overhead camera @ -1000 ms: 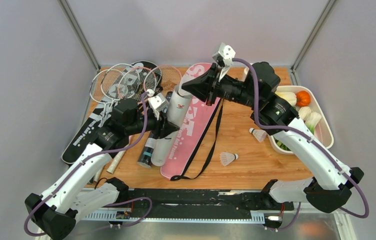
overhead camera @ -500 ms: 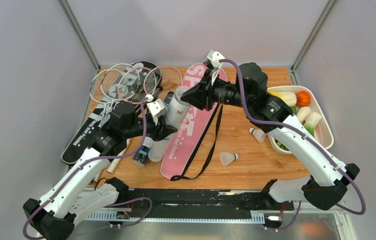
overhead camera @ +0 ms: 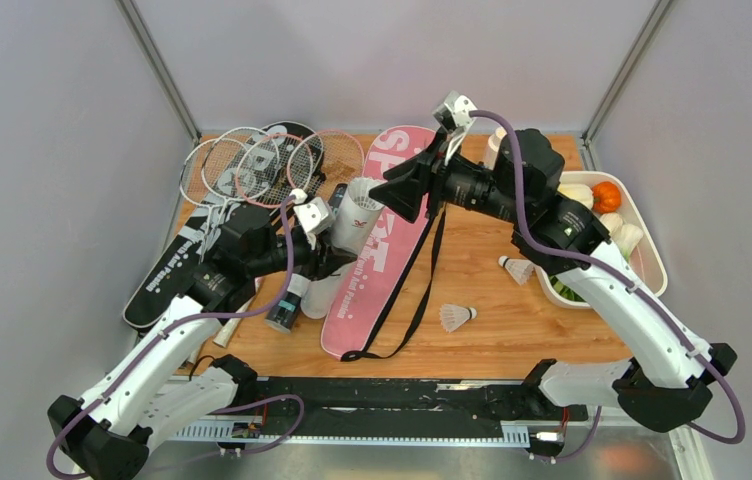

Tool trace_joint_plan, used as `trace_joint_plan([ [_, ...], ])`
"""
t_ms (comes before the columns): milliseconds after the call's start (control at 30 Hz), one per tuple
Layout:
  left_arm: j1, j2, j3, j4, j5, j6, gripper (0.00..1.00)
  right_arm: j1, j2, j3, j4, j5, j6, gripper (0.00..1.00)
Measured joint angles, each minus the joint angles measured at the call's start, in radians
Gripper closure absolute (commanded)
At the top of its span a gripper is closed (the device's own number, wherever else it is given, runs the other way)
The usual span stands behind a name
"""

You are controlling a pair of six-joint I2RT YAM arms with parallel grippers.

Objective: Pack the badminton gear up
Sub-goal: Place the shuttlecock at the shuttle tube.

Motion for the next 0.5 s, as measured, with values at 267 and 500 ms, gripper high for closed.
trace_joint_plan([
  [267,0.000,0.000,-0.002,0.017,0.000,0.000,0.75,0.000,-0.015,-0.006,0.024,0.079,0.019,0.46],
  [500,0.000,0.000,-0.002,0.022,0.003,0.006,0.74,0.000,0.019,-0.019,0.000,0.144,0.002,0.37],
])
